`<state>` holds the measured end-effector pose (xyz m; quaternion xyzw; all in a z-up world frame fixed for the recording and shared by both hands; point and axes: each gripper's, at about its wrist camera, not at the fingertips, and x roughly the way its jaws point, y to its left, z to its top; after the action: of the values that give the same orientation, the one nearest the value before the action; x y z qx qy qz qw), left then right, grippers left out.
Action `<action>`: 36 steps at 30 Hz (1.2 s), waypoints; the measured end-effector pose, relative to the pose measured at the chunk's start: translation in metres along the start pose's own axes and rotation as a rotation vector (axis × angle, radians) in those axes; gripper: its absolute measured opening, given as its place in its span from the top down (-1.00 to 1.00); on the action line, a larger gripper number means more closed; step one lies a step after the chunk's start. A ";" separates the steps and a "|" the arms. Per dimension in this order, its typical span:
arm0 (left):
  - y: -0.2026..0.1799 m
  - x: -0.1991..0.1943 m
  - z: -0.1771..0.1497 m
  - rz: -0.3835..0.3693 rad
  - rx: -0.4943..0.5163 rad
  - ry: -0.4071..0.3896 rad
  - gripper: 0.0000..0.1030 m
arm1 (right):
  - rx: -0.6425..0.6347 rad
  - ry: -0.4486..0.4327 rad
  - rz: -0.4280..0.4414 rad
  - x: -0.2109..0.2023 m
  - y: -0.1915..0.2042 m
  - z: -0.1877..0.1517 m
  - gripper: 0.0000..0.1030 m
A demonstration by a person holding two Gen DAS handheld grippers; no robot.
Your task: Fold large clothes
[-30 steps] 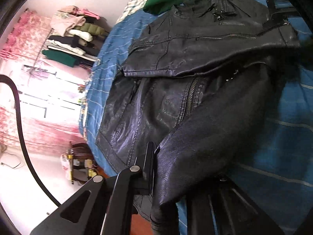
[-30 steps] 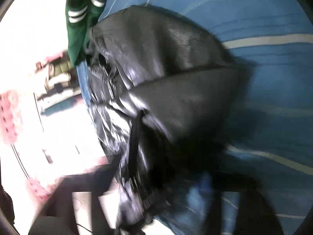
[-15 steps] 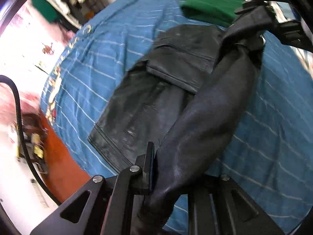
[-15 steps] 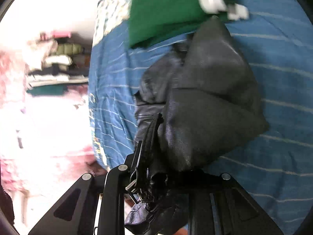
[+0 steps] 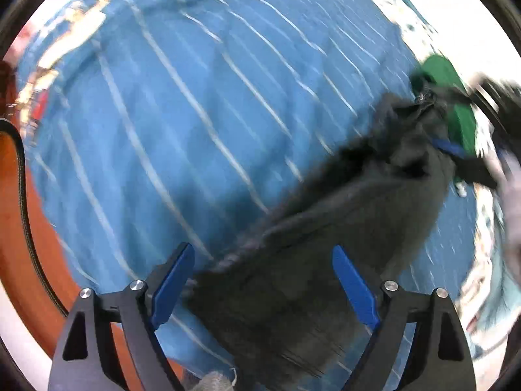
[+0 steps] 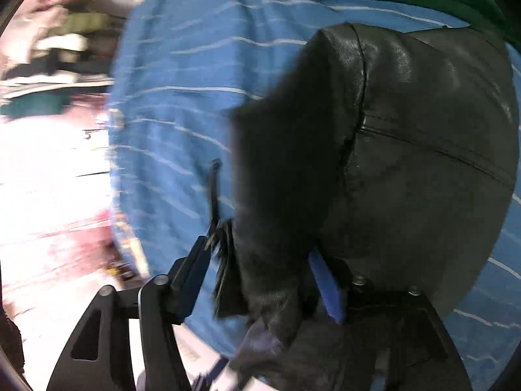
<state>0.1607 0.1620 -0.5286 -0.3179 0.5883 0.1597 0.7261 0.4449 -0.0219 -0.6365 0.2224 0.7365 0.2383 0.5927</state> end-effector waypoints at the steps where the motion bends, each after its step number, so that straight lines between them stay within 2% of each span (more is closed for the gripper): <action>1: 0.002 -0.005 0.001 0.008 0.010 -0.024 -0.69 | -0.009 -0.018 0.037 -0.016 -0.008 -0.006 -0.27; 4: -0.010 -0.008 -0.007 0.069 0.084 -0.071 -0.69 | 0.017 -0.099 0.054 -0.065 -0.044 -0.018 -0.29; 6: -0.021 0.010 -0.014 0.169 0.122 -0.035 -0.69 | 0.056 -0.154 -0.018 -0.088 -0.075 -0.018 -0.31; 7: -0.021 0.023 -0.017 0.225 0.113 -0.022 -0.69 | 0.084 -0.184 -0.079 -0.101 -0.101 -0.017 -0.31; 8: -0.018 0.036 -0.019 0.270 0.092 -0.009 -0.69 | 0.104 -0.192 -0.102 -0.106 -0.121 -0.014 -0.31; 9: -0.011 0.052 -0.020 0.289 0.064 0.018 -0.75 | 0.123 -0.195 -0.115 -0.106 -0.138 -0.010 -0.31; 10: -0.003 0.065 -0.019 0.269 0.028 0.043 -0.79 | 0.143 -0.189 -0.117 -0.103 -0.158 -0.003 -0.31; 12: 0.008 0.072 -0.018 0.241 -0.026 0.045 -0.90 | 0.161 -0.172 -0.067 -0.088 -0.185 0.012 -0.31; 16: 0.009 0.069 -0.019 0.228 -0.017 0.037 -0.90 | 0.160 -0.129 0.147 -0.040 -0.215 0.051 -0.35; 17: 0.010 0.068 -0.020 0.228 -0.011 0.037 -0.90 | 0.150 -0.141 0.177 -0.034 -0.215 0.055 -0.32; 18: 0.010 0.067 -0.018 0.238 0.001 0.040 -0.90 | 0.131 -0.182 0.204 -0.033 -0.212 0.057 -0.20; 19: 0.016 0.057 -0.016 0.245 0.012 0.036 -0.90 | 0.121 -0.215 0.226 -0.033 -0.209 0.056 0.42; 20: 0.013 0.055 -0.015 0.264 0.030 0.030 -0.90 | 0.124 -0.221 0.239 -0.034 -0.210 0.051 0.58; 21: 0.009 0.051 -0.015 0.293 0.058 0.021 -0.90 | 0.134 -0.258 0.241 -0.040 -0.209 0.043 0.63; 23: 0.002 0.046 -0.010 0.303 0.084 0.015 -0.90 | 0.182 -0.337 0.250 -0.059 -0.209 0.021 0.68; 26: -0.005 0.028 -0.006 0.293 0.109 0.003 -0.90 | 0.322 -0.462 0.259 -0.104 -0.218 -0.035 0.69; 29: -0.010 0.003 -0.006 0.285 0.116 -0.023 -0.90 | 0.539 -0.552 0.240 -0.152 -0.262 -0.117 0.69; 30: -0.011 -0.003 -0.006 0.280 0.118 -0.029 -0.90 | 0.610 -0.575 0.210 -0.168 -0.280 -0.149 0.69; 32: -0.016 -0.012 -0.010 0.275 0.127 -0.035 -0.90 | 0.694 -0.586 0.147 -0.191 -0.311 -0.204 0.68; 34: -0.025 -0.016 -0.017 0.270 0.144 -0.028 -0.90 | 0.762 -0.556 0.090 -0.195 -0.335 -0.247 0.66; 36: -0.039 -0.005 -0.026 0.273 0.166 -0.011 -0.90 | 0.800 -0.463 0.015 -0.192 -0.365 -0.275 0.51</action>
<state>0.1641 0.1166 -0.5155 -0.1731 0.6332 0.2095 0.7247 0.1975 -0.4508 -0.6630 0.4861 0.6174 -0.1163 0.6074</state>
